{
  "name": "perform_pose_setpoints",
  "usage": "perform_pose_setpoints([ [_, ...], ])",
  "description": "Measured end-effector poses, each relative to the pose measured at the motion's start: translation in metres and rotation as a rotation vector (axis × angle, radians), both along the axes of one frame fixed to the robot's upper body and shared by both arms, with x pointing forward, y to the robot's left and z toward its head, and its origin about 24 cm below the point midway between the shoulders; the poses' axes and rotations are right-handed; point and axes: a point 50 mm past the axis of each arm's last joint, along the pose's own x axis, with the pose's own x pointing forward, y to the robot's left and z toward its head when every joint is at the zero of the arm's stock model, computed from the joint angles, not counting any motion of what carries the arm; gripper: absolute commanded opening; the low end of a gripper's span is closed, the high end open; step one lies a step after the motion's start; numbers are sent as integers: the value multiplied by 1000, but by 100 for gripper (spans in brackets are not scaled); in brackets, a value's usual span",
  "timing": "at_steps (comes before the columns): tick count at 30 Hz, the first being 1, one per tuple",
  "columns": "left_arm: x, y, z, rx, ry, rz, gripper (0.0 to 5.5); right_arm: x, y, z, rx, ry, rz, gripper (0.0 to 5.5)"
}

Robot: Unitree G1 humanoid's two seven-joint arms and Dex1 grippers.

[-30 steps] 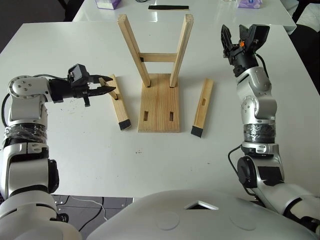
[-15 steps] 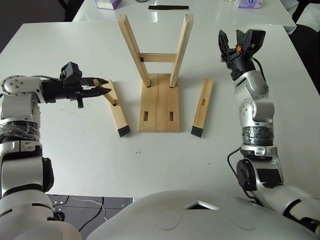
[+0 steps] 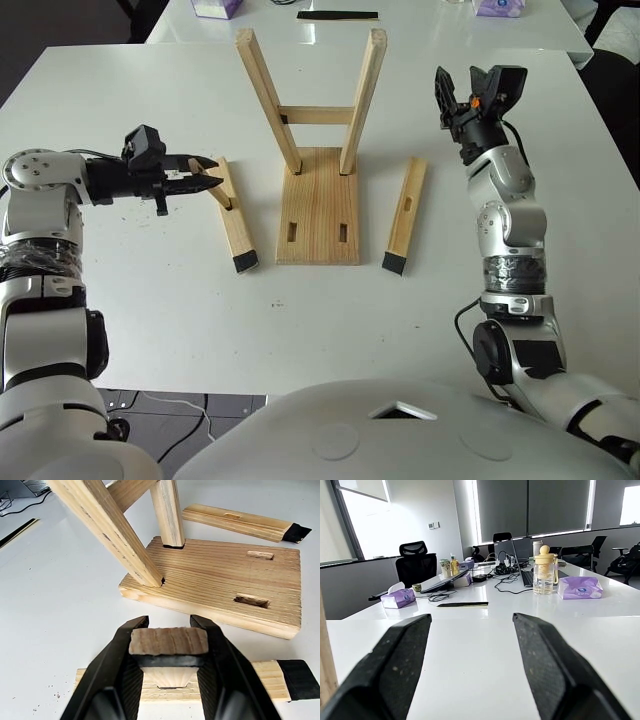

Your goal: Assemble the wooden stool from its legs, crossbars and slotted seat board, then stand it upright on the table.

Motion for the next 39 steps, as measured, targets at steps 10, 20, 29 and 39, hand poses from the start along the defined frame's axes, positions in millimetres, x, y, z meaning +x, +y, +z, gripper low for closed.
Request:
perform_pose_setpoints([
  [10,8,0,-15,38,50,113,222,0,3,-2,10,8,2,301],
  [20,-14,29,2,151,-25,173,236,-8,2,-16,32,44,-28,301],
  [29,-27,35,8,74,-287,592,236,-13,0,-19,25,50,-38,301],
  [39,-14,-77,20,-487,-500,1128,236,-13,-1,-20,14,53,-38,301],
])
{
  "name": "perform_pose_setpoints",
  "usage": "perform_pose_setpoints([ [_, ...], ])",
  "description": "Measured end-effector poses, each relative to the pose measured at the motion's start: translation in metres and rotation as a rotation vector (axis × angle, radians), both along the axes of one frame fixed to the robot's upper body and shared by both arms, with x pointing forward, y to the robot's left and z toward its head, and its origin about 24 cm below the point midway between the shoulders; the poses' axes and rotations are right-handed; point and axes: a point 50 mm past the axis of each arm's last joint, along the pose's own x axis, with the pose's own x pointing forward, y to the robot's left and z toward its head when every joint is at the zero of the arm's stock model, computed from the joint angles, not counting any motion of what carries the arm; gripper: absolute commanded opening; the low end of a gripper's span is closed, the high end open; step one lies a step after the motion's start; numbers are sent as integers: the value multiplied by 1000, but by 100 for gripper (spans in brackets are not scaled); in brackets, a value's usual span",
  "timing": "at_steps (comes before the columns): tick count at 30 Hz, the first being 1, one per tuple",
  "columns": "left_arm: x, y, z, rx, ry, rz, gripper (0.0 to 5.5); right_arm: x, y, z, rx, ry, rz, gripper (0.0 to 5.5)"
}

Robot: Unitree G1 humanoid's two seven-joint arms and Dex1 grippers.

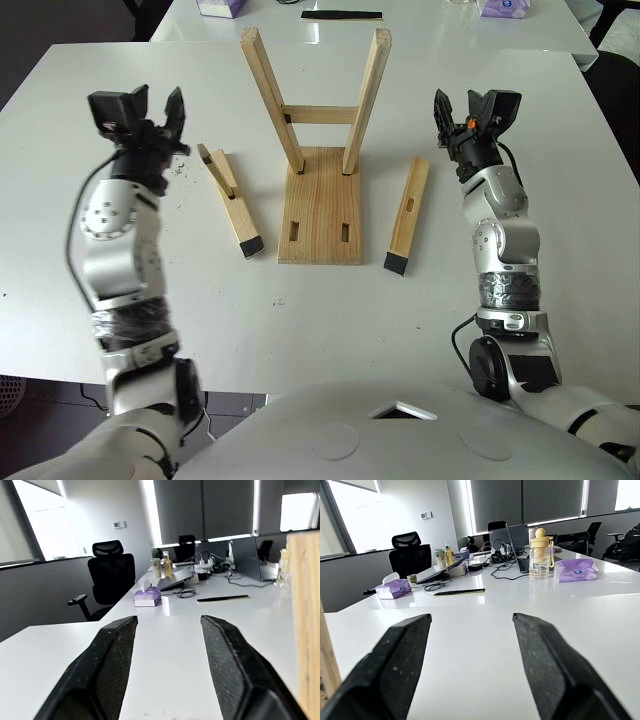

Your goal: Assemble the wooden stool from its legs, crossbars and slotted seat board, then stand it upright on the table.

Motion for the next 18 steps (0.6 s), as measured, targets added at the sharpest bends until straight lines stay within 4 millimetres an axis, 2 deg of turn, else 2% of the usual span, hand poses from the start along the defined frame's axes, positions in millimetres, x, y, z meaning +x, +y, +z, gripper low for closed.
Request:
perform_pose_setpoints([
  [2,-5,-29,7,-76,-29,74,236,0,3,-1,-17,3,9,301],
  [4,-9,-45,15,-129,-53,149,236,2,10,-1,-41,6,30,301],
  [13,10,-33,26,-107,-60,270,236,3,20,-3,-56,9,58,301],
  [18,9,-21,34,-95,-109,311,236,3,20,-6,-64,19,54,301],
])
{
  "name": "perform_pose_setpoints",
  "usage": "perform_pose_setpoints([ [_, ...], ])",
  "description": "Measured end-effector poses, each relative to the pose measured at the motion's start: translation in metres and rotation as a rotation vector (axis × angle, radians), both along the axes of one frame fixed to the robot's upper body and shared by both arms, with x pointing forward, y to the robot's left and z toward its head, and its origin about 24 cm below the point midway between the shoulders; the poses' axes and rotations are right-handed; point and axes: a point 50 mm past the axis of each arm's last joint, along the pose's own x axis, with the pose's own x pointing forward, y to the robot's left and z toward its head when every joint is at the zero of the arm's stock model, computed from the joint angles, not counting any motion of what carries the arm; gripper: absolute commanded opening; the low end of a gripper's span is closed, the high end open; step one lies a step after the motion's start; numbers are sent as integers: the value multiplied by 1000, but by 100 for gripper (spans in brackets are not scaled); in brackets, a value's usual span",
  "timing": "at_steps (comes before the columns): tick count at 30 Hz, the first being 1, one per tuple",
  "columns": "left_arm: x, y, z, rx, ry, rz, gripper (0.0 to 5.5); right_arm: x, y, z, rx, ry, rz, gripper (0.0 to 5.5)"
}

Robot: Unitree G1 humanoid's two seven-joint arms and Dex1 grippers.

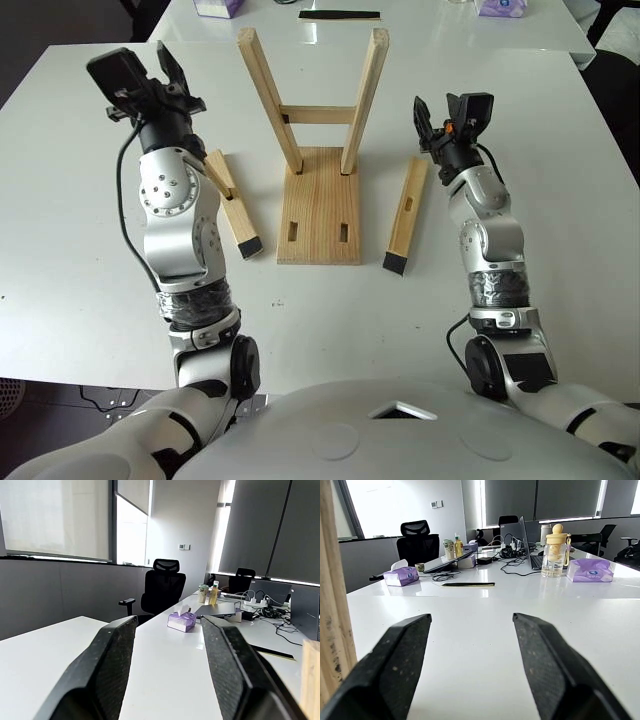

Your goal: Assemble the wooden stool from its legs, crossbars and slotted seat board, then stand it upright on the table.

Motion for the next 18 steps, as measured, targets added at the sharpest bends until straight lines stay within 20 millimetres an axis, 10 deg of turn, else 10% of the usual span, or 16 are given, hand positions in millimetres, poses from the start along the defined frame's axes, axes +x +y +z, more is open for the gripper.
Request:
perform_pose_setpoints([
  [18,10,-4,-22,-30,104,-23,236,1,2,-9,-10,23,7,301],
])
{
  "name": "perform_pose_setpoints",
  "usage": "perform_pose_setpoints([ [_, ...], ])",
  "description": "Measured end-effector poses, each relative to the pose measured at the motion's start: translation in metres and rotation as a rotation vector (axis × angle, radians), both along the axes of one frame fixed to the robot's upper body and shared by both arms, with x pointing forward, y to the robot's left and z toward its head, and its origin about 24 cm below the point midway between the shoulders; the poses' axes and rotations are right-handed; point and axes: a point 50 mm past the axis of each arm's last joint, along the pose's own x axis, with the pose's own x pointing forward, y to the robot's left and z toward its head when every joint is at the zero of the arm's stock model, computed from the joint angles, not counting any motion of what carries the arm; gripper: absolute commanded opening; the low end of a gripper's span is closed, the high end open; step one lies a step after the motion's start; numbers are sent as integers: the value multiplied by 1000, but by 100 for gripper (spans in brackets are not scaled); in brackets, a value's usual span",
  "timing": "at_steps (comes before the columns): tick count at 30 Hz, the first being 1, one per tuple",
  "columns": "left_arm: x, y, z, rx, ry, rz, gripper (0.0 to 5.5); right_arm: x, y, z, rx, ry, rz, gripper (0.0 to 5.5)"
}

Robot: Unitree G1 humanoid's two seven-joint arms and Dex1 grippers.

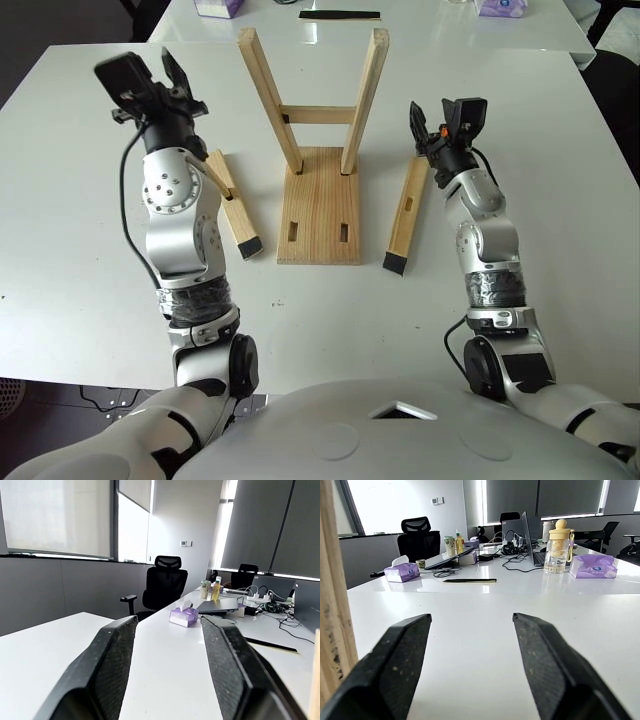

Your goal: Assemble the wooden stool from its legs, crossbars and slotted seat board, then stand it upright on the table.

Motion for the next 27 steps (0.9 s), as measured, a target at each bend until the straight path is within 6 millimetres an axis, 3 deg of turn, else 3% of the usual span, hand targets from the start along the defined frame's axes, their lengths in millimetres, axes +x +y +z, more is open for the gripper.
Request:
perform_pose_setpoints([
  [3,1,6,-25,-53,100,16,236,1,0,-2,-5,4,3,301],
  [11,6,12,-27,-97,48,5,236,5,0,1,-10,-5,14,301],
  [13,2,12,-20,-88,4,19,236,5,1,1,-11,-6,17,301],
  [18,-26,29,37,134,-210,200,236,4,-1,1,-13,-11,13,301],
  [20,-38,39,44,165,-195,272,236,1,-3,0,-13,-10,6,301],
  [23,-56,51,18,160,-22,337,236,-3,-5,-7,-15,9,-3,301],
  [27,-90,48,-59,2,368,297,236,-8,-7,-12,-16,23,-19,301],
])
